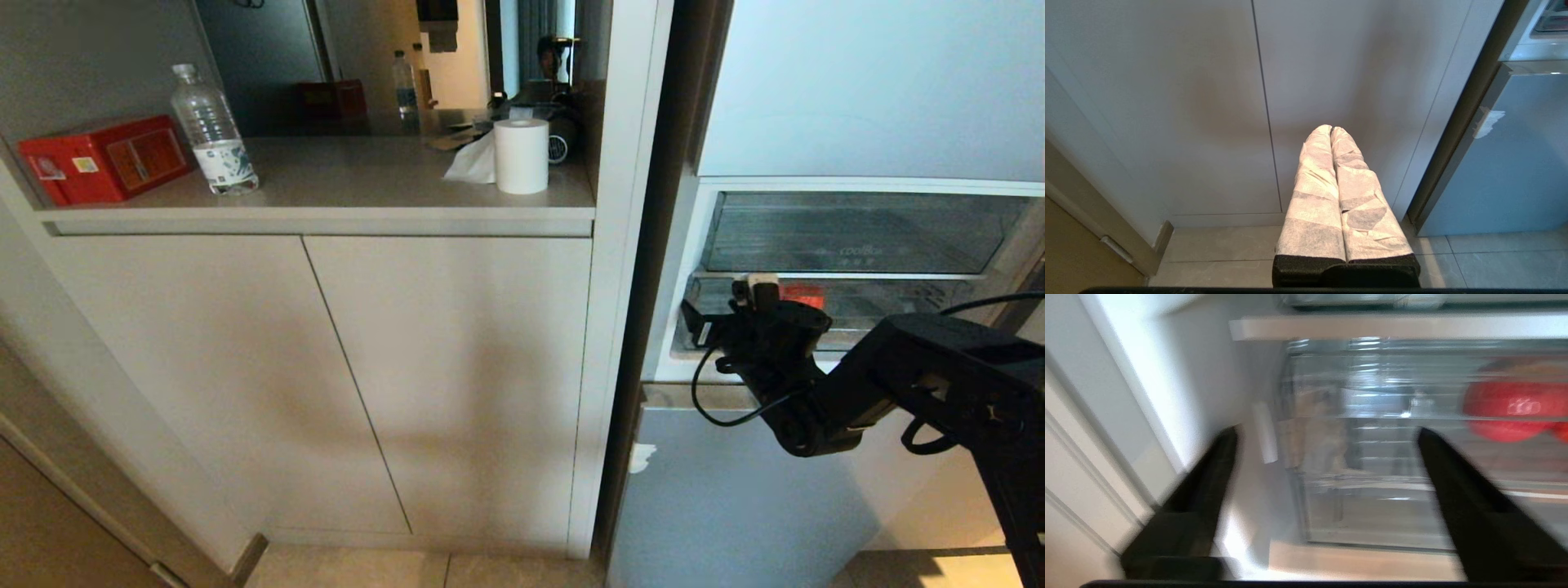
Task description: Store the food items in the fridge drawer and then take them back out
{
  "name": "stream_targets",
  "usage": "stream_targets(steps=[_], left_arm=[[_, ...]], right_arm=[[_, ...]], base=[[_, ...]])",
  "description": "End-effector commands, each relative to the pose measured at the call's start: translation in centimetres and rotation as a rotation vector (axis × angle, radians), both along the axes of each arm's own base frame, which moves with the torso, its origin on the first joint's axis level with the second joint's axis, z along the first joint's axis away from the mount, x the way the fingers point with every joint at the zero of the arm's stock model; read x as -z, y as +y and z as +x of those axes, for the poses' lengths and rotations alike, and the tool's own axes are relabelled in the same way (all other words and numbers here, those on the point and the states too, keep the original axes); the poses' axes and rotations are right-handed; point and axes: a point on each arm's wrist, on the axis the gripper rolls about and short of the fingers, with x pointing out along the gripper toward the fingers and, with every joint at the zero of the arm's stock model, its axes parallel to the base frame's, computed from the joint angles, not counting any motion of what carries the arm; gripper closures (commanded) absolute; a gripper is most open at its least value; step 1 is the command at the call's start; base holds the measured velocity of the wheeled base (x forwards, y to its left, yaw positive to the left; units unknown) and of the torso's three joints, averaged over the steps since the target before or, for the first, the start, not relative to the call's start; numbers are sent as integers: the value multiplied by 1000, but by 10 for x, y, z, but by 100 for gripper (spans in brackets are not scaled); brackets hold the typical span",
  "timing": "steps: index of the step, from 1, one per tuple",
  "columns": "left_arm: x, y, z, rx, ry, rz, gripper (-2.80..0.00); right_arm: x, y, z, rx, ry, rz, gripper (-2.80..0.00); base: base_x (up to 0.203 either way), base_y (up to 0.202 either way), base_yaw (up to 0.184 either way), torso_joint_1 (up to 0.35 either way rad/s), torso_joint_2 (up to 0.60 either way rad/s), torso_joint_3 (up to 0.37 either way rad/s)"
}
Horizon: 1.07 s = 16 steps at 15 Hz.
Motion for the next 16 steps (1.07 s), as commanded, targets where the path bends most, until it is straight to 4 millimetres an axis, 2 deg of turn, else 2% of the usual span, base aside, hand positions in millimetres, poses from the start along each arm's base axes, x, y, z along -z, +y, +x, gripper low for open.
stream_targets(steps=[1, 7, 13, 16], left_arm=[[0, 0, 0, 0, -1, 0, 0], [0, 0, 0, 1, -1, 0, 0], [0, 0, 0, 1, -1, 0, 0], [0, 0, 0, 0, -1, 0, 0]], right_arm=[[-1, 2, 1, -4, -11, 2, 0], [2, 15, 3, -28, 0, 5, 0], [0, 16, -1, -32, 1, 18, 0], [2, 12, -17, -35, 30, 22, 0]], base=[[0, 0, 0, 0, 0, 0], [0, 0, 0, 0, 0, 0], [0, 0, 0, 0, 0, 0], [0, 0, 0, 0, 0, 0]])
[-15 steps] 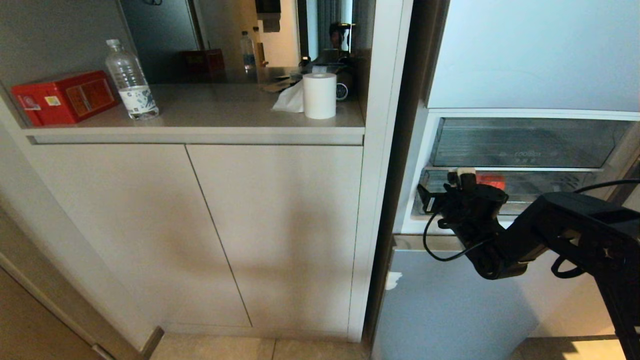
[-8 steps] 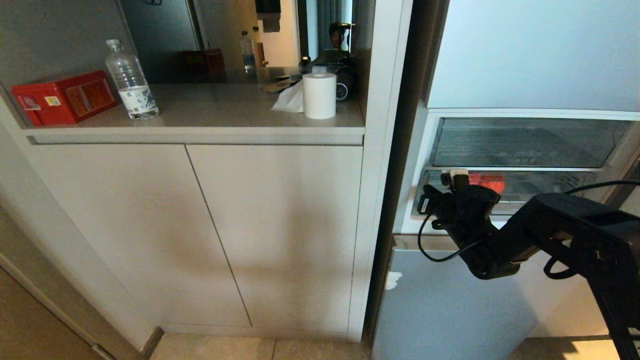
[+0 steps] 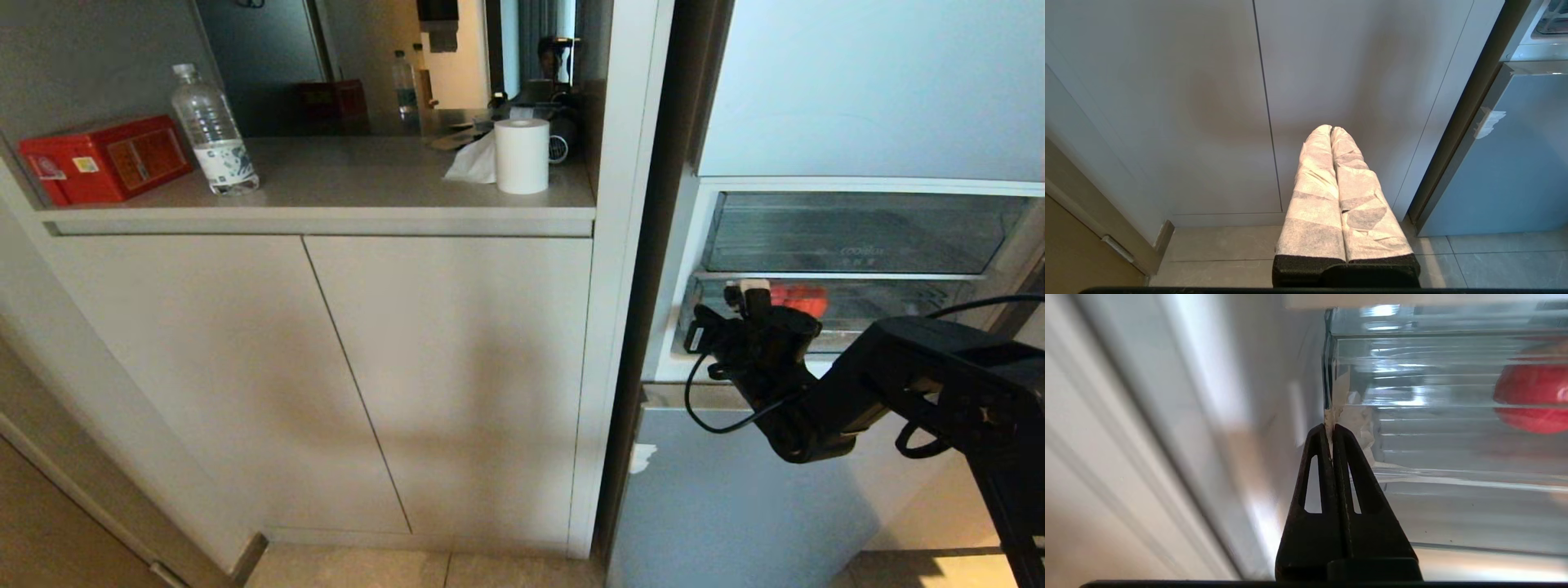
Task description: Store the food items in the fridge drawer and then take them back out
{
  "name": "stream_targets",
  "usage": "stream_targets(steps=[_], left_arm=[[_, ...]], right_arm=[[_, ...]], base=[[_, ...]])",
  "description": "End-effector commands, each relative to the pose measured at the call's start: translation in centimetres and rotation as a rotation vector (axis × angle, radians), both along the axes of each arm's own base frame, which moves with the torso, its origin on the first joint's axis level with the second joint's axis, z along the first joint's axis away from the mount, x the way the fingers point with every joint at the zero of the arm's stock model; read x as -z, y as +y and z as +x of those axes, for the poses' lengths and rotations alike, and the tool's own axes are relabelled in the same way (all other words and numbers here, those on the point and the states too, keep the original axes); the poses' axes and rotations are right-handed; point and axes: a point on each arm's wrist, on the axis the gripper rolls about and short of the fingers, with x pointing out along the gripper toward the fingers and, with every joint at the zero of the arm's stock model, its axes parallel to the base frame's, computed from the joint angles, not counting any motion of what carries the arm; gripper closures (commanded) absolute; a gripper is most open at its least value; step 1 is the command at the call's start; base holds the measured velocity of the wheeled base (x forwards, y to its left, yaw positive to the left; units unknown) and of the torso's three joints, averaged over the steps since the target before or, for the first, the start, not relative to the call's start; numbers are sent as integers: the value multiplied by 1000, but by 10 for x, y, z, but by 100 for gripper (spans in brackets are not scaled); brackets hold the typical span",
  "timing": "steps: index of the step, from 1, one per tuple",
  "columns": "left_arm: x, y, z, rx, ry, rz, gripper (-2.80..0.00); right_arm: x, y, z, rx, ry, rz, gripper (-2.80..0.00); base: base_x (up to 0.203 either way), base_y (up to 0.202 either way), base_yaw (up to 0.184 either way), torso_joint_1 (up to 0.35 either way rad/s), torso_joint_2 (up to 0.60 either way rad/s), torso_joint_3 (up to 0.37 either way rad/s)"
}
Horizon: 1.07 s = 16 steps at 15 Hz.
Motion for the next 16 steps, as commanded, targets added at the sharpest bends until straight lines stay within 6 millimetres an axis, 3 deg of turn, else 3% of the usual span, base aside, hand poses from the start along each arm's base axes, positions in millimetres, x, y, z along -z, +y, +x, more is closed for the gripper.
stream_targets(steps=[1, 6, 10, 14, 15, 16], left_arm=[[0, 0, 0, -1, -1, 0, 0], [0, 0, 0, -1, -1, 0, 0], [0, 0, 0, -1, -1, 0, 0], [0, 0, 0, -1, -1, 0, 0], [0, 0, 0, -1, -1, 0, 0], [0, 0, 0, -1, -1, 0, 0]], right_arm=[[-6, -3, -14, 0, 2, 4, 0], [0, -6, -45, -6, 25, 0, 0], [7, -8, -101, -34, 161, -18, 0], [-19, -4, -161, -92, 199, 4, 0], [-21, -4, -171, -100, 211, 2, -253], [-23, -4, -178, -105, 216, 2, -280]], base=[[0, 0, 0, 0, 0, 0], [0, 0, 0, 0, 0, 0], [0, 0, 0, 0, 0, 0], [0, 0, 0, 0, 0, 0], [0, 0, 0, 0, 0, 0], [0, 0, 0, 0, 0, 0]])
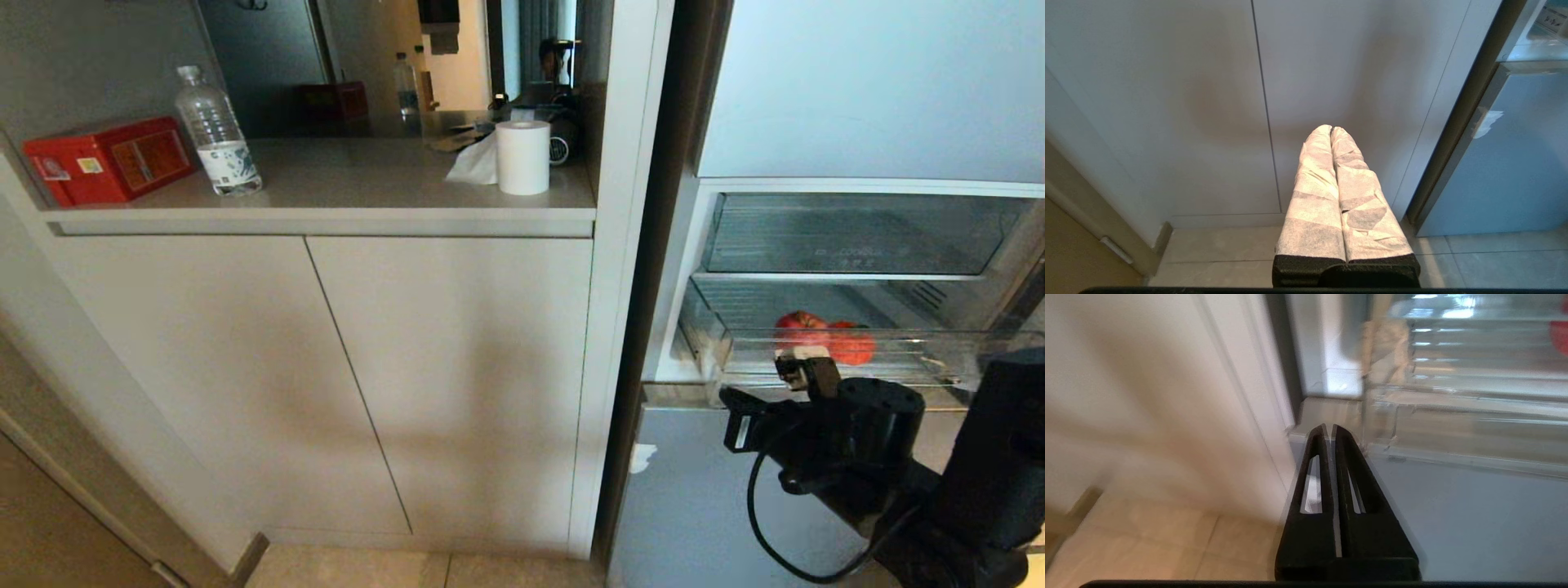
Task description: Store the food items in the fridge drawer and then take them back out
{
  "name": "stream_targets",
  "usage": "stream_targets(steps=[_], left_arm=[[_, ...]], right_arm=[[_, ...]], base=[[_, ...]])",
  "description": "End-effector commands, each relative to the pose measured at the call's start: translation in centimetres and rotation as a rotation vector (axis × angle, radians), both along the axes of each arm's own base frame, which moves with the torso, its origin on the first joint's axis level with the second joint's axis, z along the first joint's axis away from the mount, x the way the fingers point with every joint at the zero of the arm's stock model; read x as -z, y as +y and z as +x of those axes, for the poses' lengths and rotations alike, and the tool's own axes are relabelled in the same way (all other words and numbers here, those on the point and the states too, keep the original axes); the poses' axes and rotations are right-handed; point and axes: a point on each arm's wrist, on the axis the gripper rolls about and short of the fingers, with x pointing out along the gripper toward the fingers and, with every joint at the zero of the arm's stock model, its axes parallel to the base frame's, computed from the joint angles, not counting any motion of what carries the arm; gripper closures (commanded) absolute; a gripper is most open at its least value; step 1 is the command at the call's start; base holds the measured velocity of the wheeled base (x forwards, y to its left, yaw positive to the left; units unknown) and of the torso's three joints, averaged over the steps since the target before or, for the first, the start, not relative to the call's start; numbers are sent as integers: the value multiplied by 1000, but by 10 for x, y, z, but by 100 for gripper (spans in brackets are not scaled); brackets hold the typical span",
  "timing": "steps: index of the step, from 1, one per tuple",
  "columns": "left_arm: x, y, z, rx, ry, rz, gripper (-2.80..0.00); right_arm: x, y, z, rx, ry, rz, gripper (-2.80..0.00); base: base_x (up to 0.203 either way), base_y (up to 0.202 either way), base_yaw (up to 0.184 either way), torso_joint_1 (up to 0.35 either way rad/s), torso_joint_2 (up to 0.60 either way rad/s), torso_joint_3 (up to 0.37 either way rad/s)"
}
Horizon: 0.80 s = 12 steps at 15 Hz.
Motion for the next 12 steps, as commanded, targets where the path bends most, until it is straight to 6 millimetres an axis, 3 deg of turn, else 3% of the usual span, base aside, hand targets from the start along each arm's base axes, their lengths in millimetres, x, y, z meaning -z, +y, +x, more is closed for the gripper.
stream_targets(steps=[1, 5, 7, 8, 12], left_arm=[[0, 0, 0, 2, -1, 0, 0], [0, 0, 0, 1, -1, 0, 0], [0, 0, 0, 1, -1, 0, 0], [0, 0, 0, 1, -1, 0, 0], [0, 0, 0, 1, -1, 0, 0]], right_arm=[[-18, -2, -22, -14, -34, 16, -280], [-39, -10, -47, 7, -81, 30, -280], [-72, -16, -58, 41, -151, 47, -280], [-83, -20, -57, 62, -123, 36, 0], [-139, -43, -25, 177, -24, 0, 0]], base=[[0, 0, 0, 0, 0, 0], [0, 0, 0, 0, 0, 0], [0, 0, 0, 0, 0, 0], [0, 0, 0, 0, 0, 0], [0, 0, 0, 0, 0, 0]])
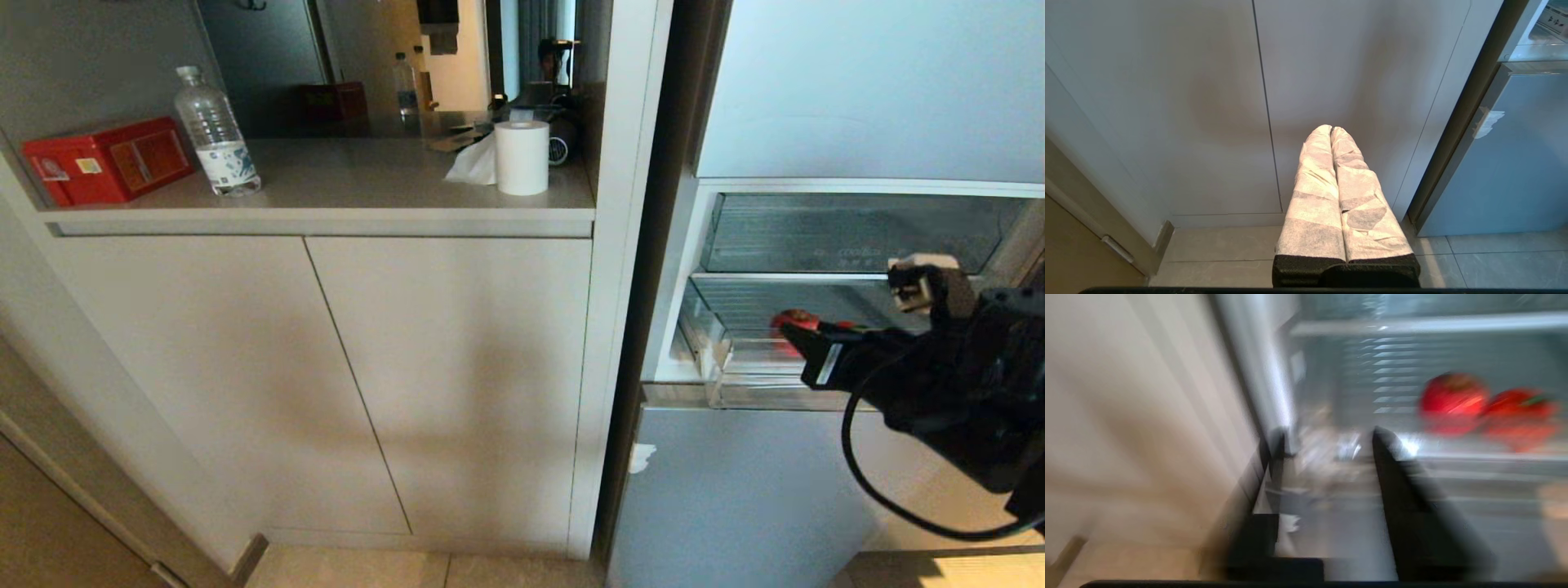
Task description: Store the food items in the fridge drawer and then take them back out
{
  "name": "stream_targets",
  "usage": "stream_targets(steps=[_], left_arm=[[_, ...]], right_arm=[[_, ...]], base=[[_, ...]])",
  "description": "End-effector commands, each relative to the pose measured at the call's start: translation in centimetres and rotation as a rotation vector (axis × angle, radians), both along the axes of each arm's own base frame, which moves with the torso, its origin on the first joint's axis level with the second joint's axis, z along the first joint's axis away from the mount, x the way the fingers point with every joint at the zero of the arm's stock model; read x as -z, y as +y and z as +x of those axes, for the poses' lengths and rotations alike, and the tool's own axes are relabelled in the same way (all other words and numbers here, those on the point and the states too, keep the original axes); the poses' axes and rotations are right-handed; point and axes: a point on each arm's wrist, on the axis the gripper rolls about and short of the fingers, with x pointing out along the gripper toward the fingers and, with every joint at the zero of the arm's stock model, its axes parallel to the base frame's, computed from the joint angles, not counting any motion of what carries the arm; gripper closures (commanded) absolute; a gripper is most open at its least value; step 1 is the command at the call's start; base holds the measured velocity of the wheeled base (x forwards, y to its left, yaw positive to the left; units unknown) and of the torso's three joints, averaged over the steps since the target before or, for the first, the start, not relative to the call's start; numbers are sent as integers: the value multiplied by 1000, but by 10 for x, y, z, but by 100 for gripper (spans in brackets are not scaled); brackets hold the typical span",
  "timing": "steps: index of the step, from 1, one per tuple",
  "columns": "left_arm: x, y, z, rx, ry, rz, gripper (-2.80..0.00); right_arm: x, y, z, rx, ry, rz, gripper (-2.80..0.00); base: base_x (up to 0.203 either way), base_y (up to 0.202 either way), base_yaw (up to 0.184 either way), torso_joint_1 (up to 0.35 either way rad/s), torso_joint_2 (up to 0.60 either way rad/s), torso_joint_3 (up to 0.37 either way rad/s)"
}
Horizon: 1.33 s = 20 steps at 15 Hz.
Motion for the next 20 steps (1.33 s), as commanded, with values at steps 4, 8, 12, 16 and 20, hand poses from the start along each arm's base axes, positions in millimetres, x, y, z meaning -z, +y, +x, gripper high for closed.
stream_targets(steps=[4, 8, 12, 16, 20], left_arm=[[0, 0, 0, 0, -1, 0, 0], [0, 0, 0, 0, -1, 0, 0], [0, 0, 0, 0, -1, 0, 0], [0, 0, 0, 0, -1, 0, 0], [0, 0, 0, 0, -1, 0, 0]], right_arm=[[-44, -34, 54, 63, 199, -12, 0], [-13, -50, 109, 84, 351, -12, 0], [9, -62, 135, 97, 405, -5, 0], [13, -67, 147, 89, 423, -50, 0], [4, -69, 135, 85, 589, -62, 0]], base=[[0, 0, 0, 0, 0, 0], [0, 0, 0, 0, 0, 0], [0, 0, 0, 0, 0, 0], [0, 0, 0, 0, 0, 0], [0, 0, 0, 0, 0, 0]])
